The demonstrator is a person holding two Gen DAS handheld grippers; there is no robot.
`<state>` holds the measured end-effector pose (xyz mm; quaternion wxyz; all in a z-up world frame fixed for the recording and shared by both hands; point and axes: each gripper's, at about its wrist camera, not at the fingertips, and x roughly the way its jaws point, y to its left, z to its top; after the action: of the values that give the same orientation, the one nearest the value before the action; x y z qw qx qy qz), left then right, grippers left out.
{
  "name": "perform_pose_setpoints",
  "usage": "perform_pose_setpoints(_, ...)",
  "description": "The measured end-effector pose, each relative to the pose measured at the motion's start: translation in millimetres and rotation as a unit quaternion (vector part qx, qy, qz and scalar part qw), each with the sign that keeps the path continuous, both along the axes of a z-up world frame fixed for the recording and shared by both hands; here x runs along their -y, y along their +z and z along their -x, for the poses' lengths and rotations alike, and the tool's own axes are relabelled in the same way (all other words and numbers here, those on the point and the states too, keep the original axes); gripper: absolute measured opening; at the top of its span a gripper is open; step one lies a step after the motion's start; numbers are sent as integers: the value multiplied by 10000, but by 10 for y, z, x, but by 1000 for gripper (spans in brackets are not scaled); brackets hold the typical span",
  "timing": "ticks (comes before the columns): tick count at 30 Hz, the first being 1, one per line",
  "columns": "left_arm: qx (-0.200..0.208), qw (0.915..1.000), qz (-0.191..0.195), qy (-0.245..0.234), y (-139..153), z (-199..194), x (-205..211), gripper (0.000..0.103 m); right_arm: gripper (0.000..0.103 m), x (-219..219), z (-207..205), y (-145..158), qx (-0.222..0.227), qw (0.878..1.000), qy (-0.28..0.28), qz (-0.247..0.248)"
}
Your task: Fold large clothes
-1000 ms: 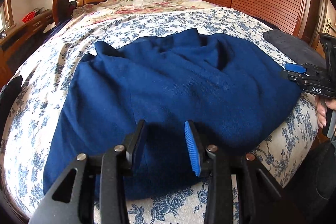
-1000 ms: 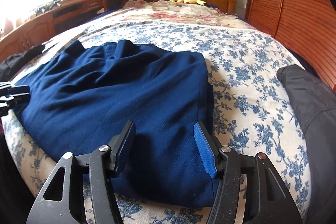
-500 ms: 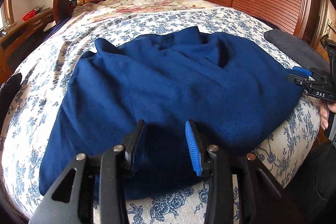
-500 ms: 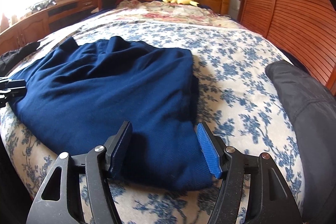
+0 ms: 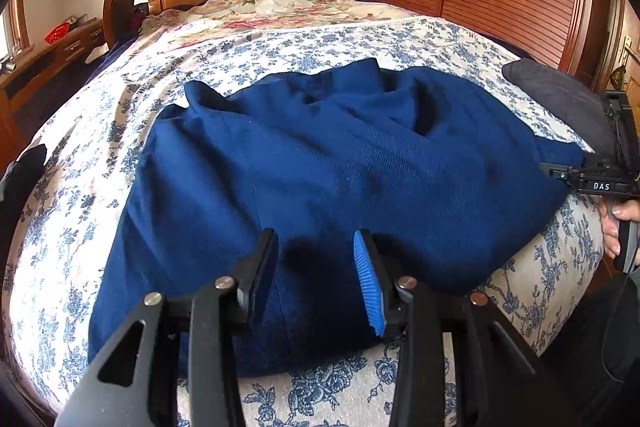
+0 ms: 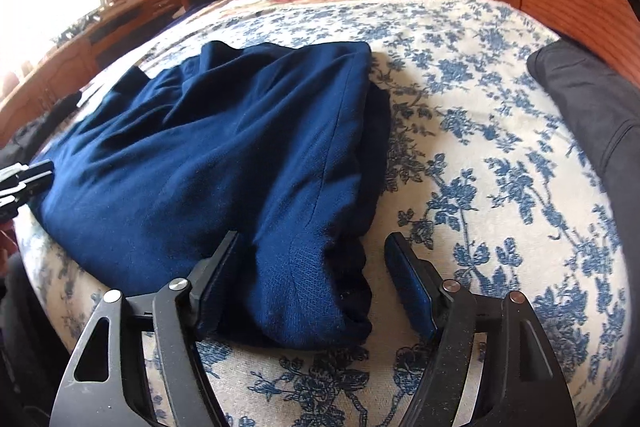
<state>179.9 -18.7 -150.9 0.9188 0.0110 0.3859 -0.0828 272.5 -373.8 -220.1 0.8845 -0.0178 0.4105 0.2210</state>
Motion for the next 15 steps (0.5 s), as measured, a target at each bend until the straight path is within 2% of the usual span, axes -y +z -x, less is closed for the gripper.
perform_pose_setpoints(1,16,10000,2,0,13,18,-3,37,57,-10,-2,5,-37,9999,65,-80)
perform_pose_setpoints(3,54,10000,4,11,43,46,-15,37,51,-37,8,29,-22,9999,135,-86)
perform_pose_setpoints(5,95,9999,42,24,71,71,-46,37,36,-56,28,82,89,9995,263,-141)
perform_pose_setpoints(10,219,9996,149,68,154,182,-171,37,25,-83,54,292,318,9972,357,-577)
perform_pose_setpoints(15,299,9993,214,113,253,315,-376,37,21,-379,109,774,818,9901,597,-974)
